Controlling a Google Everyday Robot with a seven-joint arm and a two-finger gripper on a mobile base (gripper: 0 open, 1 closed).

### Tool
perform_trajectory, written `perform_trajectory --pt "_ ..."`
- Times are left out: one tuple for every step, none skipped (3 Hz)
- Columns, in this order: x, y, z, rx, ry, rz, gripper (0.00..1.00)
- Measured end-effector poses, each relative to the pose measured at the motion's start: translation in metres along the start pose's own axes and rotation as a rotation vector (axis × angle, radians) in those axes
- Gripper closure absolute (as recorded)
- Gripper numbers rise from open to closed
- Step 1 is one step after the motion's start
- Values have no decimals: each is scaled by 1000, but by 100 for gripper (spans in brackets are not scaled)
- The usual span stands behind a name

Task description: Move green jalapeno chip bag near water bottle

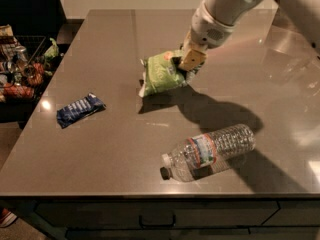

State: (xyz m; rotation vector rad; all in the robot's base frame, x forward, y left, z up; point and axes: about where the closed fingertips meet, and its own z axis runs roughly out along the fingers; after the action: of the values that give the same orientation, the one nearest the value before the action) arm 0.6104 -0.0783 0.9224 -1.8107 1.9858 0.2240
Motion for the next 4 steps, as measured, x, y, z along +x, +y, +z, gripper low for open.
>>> perform_trajectory --pt "15 27 -23 -49 -5 -56 100" --pt "37 57 -36 -133 -16 -150 100" --pt "46 68 -40 -166 -27 -211 100" --pt "61 73 -33 -187 -17 -233 97"
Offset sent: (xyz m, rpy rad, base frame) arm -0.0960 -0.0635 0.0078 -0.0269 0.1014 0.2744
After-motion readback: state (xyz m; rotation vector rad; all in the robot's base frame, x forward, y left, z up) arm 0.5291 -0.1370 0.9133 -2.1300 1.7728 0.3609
